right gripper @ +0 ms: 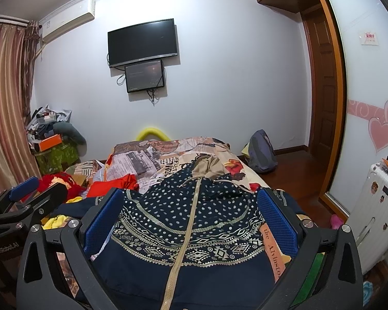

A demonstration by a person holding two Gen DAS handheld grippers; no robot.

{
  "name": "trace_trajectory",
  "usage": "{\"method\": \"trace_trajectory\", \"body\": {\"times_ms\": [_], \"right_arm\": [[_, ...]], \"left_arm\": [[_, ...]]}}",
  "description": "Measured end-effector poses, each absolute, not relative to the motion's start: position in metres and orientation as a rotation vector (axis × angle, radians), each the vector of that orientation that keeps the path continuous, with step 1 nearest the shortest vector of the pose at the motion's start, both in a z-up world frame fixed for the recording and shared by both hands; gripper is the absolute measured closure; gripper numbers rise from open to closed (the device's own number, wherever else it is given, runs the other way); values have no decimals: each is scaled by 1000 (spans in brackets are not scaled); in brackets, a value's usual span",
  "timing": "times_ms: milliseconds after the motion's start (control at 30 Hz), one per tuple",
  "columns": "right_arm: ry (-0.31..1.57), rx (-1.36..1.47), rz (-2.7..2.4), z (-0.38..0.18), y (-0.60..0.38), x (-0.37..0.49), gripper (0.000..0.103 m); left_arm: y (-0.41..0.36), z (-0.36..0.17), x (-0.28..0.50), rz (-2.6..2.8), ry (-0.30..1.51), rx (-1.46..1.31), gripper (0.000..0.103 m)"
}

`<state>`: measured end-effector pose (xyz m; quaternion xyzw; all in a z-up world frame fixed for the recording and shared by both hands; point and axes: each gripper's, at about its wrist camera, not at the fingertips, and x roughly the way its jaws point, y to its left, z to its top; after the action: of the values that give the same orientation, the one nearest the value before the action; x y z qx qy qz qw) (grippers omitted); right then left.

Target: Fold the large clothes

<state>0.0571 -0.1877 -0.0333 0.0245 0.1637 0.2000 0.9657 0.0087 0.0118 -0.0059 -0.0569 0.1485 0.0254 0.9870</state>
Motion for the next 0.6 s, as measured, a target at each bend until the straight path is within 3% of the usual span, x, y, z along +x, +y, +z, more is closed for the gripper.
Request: {"method": "trace_trajectory", "body": {"times_ms": [600], "right_arm": [[361,51,396,-38,-184,74,0]], "left_arm": [[18,-10,29,72,309,-97,0]]}}
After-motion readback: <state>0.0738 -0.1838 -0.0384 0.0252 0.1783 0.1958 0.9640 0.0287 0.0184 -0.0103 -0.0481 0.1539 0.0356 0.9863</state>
